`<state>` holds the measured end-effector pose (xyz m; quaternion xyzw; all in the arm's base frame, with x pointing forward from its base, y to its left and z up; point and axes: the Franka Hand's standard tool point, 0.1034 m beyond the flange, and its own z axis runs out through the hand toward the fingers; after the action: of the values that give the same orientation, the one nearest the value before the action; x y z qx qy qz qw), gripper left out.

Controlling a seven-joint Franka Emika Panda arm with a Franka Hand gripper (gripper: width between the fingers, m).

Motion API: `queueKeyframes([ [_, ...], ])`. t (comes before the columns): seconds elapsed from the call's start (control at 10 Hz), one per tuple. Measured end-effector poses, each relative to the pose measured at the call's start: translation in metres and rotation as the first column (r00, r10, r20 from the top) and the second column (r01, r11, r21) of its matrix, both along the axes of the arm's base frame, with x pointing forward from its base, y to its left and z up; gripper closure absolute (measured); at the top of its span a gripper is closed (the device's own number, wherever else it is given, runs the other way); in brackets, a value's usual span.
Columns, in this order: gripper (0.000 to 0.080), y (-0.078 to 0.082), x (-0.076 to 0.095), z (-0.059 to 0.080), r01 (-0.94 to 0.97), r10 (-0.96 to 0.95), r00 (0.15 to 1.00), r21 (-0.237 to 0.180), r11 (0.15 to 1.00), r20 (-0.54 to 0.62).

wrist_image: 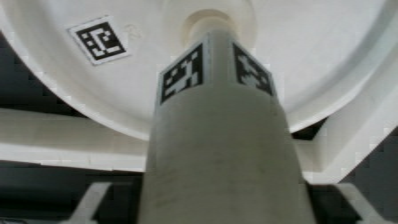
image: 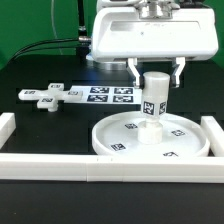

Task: Assemble round table

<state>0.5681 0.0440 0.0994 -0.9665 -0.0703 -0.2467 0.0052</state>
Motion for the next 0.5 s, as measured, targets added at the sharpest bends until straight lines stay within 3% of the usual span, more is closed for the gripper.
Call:
queueKeyframes([
  [0.5, 0.0390, -0.0016, -0.0050, -0.0037, 0.004, -0.004, 1.000, -0.003, 1.000, 0.008],
])
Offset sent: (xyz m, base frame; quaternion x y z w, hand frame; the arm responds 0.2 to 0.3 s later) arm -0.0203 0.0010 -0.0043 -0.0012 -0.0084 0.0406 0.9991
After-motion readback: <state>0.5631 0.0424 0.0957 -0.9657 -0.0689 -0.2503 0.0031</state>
